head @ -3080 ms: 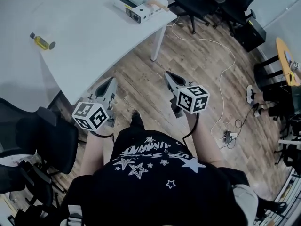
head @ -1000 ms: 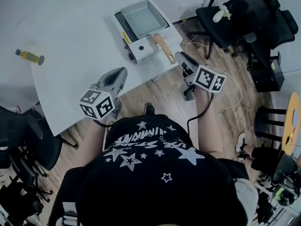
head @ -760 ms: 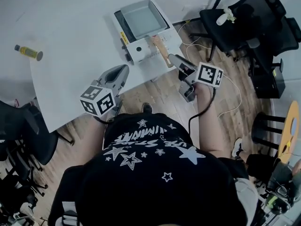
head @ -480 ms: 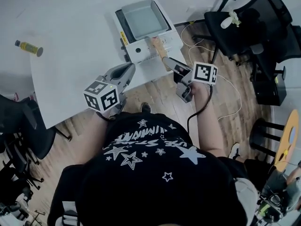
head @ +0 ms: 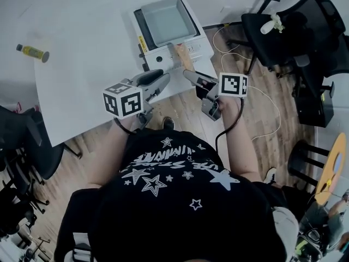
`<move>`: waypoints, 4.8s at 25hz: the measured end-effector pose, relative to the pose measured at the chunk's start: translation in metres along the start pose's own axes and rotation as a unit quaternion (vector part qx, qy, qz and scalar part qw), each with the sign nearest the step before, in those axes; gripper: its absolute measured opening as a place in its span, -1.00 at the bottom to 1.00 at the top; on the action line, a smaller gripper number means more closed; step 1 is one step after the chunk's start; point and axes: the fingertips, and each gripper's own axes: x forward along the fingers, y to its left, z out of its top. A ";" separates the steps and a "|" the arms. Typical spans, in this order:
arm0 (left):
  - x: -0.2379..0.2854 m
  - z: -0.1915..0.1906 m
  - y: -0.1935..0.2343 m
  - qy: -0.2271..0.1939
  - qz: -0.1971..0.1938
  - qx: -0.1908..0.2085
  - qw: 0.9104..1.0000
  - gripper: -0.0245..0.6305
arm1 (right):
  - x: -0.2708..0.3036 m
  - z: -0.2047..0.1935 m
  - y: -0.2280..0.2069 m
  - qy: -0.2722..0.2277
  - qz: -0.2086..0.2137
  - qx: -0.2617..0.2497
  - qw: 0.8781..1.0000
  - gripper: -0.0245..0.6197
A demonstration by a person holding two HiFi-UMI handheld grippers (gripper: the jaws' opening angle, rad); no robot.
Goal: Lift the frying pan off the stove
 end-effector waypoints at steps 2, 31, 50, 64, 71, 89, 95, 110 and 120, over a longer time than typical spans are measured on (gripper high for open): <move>0.012 -0.001 0.003 0.010 -0.010 -0.026 1.000 -0.56 | -0.003 0.001 -0.005 -0.003 -0.005 0.004 1.000 -0.51; 0.118 0.008 0.028 0.021 -0.079 -0.308 0.948 -0.41 | -0.007 0.001 -0.014 -0.009 0.015 0.036 0.999 -0.54; 0.067 0.011 0.000 0.021 -0.146 -0.262 0.954 -0.45 | 0.010 -0.026 0.037 -0.044 0.043 0.029 0.998 -0.50; -0.020 0.018 -0.025 0.020 -0.193 -0.238 0.952 -0.45 | 0.039 -0.068 0.110 -0.076 0.029 -0.009 0.997 -0.49; -0.042 0.015 -0.029 0.036 -0.208 -0.239 0.948 -0.45 | 0.049 -0.082 0.127 -0.097 0.020 -0.007 0.995 -0.48; -0.136 -0.021 -0.032 0.067 -0.237 -0.229 0.942 -0.45 | 0.092 -0.161 0.178 -0.120 -0.003 -0.008 0.993 -0.46; -0.163 -0.032 -0.033 0.075 -0.242 -0.228 0.940 -0.45 | 0.104 -0.185 0.191 -0.126 -0.012 -0.003 0.992 -0.46; -0.248 -0.074 -0.035 0.109 -0.264 -0.228 0.931 -0.44 | 0.141 -0.263 0.232 -0.161 -0.029 0.005 0.986 -0.45; -0.275 -0.084 -0.039 0.132 -0.276 -0.223 0.926 -0.44 | 0.154 -0.284 0.249 -0.179 -0.039 0.009 0.983 -0.44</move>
